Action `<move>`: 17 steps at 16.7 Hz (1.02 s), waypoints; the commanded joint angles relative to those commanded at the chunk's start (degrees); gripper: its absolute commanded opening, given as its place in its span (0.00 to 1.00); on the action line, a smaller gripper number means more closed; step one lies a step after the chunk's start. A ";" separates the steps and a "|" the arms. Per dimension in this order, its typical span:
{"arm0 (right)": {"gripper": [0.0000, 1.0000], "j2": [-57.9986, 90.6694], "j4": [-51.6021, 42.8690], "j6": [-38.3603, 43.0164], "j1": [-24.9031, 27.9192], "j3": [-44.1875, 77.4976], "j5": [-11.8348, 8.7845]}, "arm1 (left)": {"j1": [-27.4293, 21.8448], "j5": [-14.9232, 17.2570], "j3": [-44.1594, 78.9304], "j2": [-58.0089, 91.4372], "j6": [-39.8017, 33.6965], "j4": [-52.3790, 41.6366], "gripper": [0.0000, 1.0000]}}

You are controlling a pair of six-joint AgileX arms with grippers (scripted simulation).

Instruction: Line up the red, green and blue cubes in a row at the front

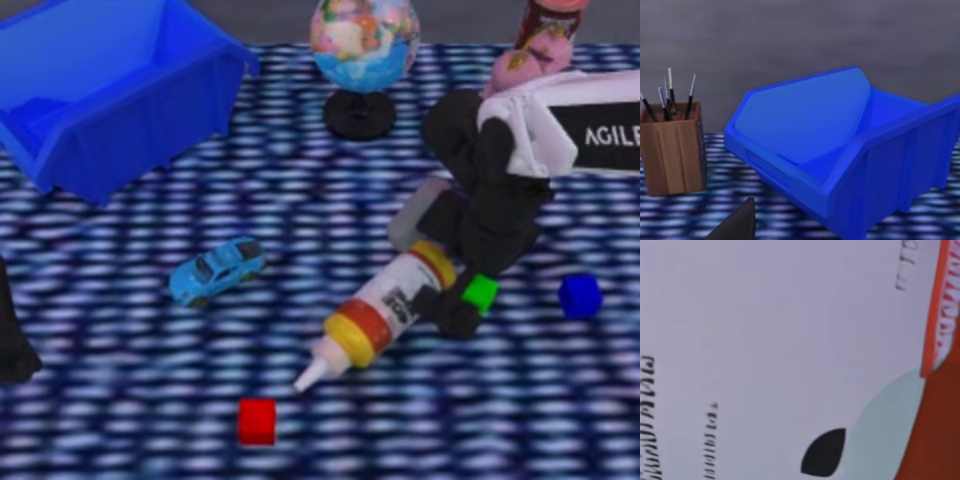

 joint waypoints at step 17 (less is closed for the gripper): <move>0.00 -3.06 -2.45 0.79 0.24 1.46 -1.04 | 0.00 0.00 0.00 0.00 0.00 0.00 1.00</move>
